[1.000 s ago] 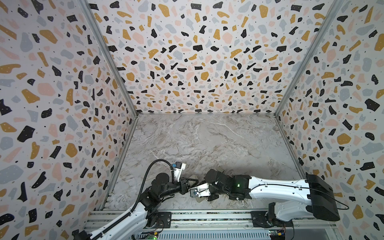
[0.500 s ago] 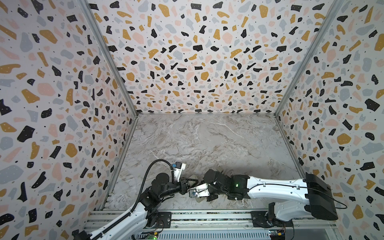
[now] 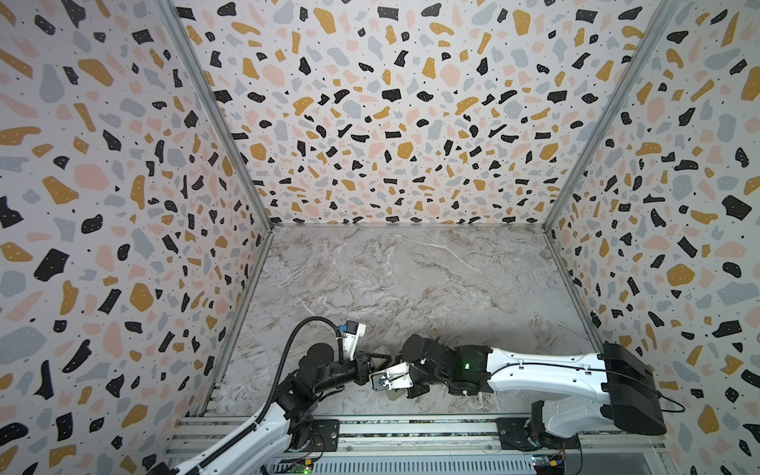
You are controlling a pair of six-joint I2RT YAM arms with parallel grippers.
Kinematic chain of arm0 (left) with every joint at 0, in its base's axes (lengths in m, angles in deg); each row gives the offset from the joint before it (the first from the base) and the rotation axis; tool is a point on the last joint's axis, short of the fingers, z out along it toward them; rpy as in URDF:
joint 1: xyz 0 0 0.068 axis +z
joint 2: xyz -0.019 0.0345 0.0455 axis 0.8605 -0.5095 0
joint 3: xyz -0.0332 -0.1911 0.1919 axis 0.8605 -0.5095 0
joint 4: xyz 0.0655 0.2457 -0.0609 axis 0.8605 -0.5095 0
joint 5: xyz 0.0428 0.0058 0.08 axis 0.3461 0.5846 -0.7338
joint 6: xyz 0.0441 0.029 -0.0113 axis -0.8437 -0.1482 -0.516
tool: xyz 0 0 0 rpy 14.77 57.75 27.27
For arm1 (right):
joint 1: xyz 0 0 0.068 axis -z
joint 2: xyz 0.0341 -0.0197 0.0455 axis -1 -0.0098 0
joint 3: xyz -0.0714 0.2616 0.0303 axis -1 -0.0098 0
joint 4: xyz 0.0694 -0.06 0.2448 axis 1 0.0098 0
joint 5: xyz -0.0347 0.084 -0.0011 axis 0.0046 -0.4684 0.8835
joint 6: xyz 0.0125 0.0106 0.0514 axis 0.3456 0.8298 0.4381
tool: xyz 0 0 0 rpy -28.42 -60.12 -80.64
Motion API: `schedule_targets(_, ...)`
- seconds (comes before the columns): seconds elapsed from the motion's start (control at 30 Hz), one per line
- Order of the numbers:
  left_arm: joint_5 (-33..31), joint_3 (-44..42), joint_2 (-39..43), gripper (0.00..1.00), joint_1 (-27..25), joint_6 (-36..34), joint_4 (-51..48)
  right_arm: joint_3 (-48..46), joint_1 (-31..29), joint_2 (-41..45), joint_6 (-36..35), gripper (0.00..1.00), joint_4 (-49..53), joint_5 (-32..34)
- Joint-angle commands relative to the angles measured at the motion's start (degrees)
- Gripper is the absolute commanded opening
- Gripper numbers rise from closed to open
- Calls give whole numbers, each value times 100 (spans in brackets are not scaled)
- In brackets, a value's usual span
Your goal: Load the batteries into the remote control
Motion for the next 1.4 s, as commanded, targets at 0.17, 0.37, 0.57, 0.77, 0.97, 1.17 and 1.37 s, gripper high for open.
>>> schedule_targets(0.17, 198, 139, 243, 0, -21, 265, 831, -10, -58, -66, 157, 15, 363, 23)
schedule_targets(0.37, 198, 139, 246, 0, -21, 281, 849, -17, -78, -88, 191, 15, 401, 55)
schedule_targets(0.57, 180, 130, 282, 0, -21, 284, 837, 1, -102, -159, 223, 14, 526, 71)
schedule_targets(0.77, 176, 175, 253, 0, -21, 277, 832, -41, -146, -200, 270, 14, 567, 102)
schedule_targets(0.97, 161, 192, 261, 0, -21, 299, 834, -66, -164, -172, 277, 13, 559, 133)
schedule_targets(1.17, 169, 214, 309, 0, -21, 284, 797, -61, -188, -235, 296, 13, 598, 194)
schedule_targets(1.37, 216, 244, 300, 0, -21, 283, 806, -70, -183, -242, 296, 11, 574, 225)
